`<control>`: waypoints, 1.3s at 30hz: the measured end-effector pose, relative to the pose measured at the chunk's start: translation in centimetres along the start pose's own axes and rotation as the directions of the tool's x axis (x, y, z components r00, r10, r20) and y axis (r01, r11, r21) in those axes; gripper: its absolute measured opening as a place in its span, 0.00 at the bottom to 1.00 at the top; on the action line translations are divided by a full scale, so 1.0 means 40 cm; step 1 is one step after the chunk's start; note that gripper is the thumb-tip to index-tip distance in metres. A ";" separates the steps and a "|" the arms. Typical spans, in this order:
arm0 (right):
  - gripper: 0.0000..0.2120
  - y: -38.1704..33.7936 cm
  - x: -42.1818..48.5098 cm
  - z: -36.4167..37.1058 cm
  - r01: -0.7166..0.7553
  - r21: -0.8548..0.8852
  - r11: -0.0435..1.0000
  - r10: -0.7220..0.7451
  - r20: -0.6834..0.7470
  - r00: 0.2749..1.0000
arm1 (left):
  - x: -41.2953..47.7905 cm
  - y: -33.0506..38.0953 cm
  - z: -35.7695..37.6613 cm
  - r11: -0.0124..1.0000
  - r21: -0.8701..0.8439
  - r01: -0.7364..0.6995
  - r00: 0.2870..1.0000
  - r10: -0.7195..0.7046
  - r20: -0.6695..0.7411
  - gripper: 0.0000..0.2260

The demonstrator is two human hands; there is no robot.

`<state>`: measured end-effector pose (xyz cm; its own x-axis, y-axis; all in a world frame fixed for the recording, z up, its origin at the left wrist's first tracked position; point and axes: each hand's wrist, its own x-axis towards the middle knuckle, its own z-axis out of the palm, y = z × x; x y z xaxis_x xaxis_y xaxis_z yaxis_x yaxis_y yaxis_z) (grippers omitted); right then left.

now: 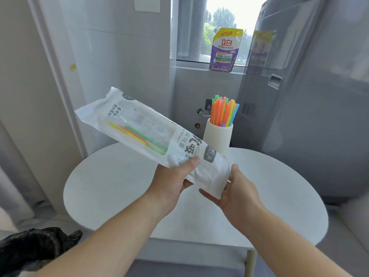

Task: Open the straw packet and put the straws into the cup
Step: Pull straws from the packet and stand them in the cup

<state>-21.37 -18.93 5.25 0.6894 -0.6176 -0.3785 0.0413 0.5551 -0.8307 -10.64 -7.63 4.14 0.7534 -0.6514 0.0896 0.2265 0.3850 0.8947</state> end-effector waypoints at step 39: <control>0.05 0.000 0.040 -0.058 0.017 0.089 0.996 -0.030 0.145 0.989 | -0.001 0.035 -0.014 0.998 -0.030 -0.062 0.998 0.061 -0.027 0.21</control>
<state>-21.95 -21.22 3.70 0.7857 -0.5463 -0.2900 0.1174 0.5921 -0.7973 -9.99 -6.69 5.15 0.7820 -0.6090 0.1324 0.1978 0.4439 0.8740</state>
